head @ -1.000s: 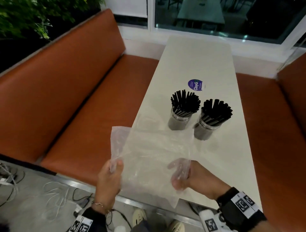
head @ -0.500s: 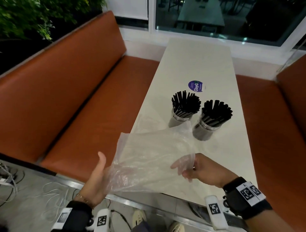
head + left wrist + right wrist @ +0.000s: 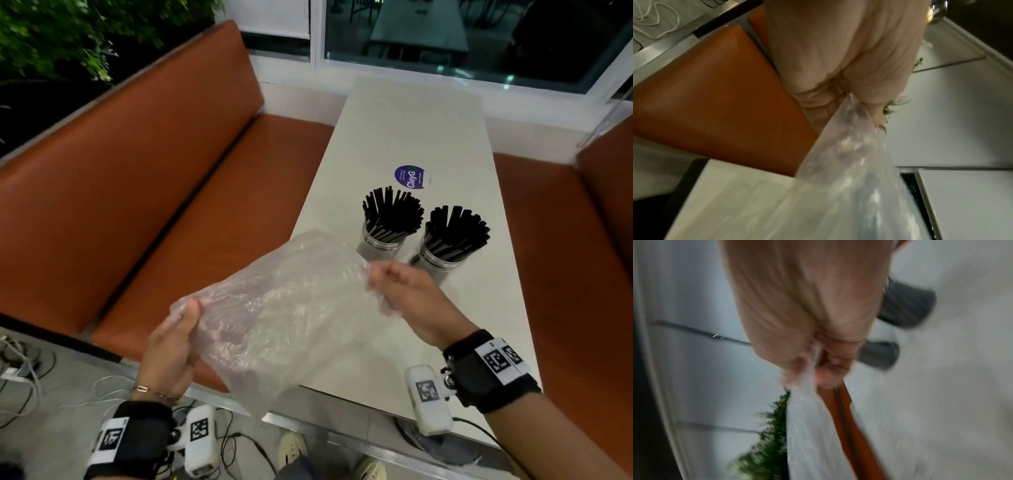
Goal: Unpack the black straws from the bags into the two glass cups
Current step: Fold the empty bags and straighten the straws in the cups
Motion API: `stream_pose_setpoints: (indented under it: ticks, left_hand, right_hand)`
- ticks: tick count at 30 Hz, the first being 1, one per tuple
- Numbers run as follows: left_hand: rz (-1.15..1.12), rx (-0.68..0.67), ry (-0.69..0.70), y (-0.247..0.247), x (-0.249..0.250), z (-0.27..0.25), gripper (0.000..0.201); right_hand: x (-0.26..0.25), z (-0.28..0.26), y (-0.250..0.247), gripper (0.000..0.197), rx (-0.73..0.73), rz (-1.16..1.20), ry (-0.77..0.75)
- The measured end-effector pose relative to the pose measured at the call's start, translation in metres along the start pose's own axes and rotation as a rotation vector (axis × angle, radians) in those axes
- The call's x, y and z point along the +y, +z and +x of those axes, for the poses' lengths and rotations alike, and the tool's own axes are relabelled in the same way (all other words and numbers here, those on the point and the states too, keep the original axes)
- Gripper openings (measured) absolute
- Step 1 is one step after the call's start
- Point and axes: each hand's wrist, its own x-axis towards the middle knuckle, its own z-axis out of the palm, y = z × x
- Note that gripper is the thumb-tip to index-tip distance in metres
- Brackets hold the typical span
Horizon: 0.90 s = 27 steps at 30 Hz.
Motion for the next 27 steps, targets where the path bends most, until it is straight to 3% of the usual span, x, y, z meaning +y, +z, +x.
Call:
stream_pose_setpoints:
  ticks: [3,5,8,12,14,17,19,21,25,27]
  left_hand:
    - [-0.135,0.086,0.017,0.005,-0.007,-0.004,0.031]
    - [-0.258,0.091,-0.027,0.013,-0.014,-0.006,0.036]
    - [-0.332,0.039,-0.129,0.024,-0.032,-0.007,0.043]
    - [-0.238,0.037,-0.191,0.022,-0.053,-0.004,0.040]
    - [-0.107,0.113,-0.202,0.006,-0.060,0.000,0.036]
    - [0.216,0.181,-0.098,-0.014,-0.072,0.004,0.032]
    - [0.635,0.195,0.066,-0.019,-0.080,0.007,0.024]
    - [0.912,0.182,0.118,-0.019,-0.084,0.011,0.026]
    - [1.079,0.101,0.034,-0.024,-0.093,0.026,0.071]
    - [1.035,0.039,-0.003,-0.016,-0.094,0.030,0.070]
  right_hand:
    - [0.008,0.007,0.020,0.108,-0.057,0.691,0.134]
    - [0.024,0.003,0.036,0.124,-0.202,0.716,0.166]
    - [0.053,-0.006,0.075,0.096,-0.409,0.277,0.281]
    - [0.072,-0.004,0.097,0.017,-0.356,-0.014,0.284]
    - [0.075,-0.003,0.089,0.003,-0.347,-0.121,0.273]
    - [0.083,-0.001,0.075,0.014,-0.224,-0.240,0.319]
    - [0.094,0.001,0.072,0.016,-0.041,-0.191,0.368]
    - [0.104,0.003,0.069,0.018,0.048,-0.113,0.429]
    - [0.117,-0.004,0.055,0.051,-0.153,0.040,0.572]
    - [0.118,-0.009,0.046,0.072,-0.230,-0.062,0.552]
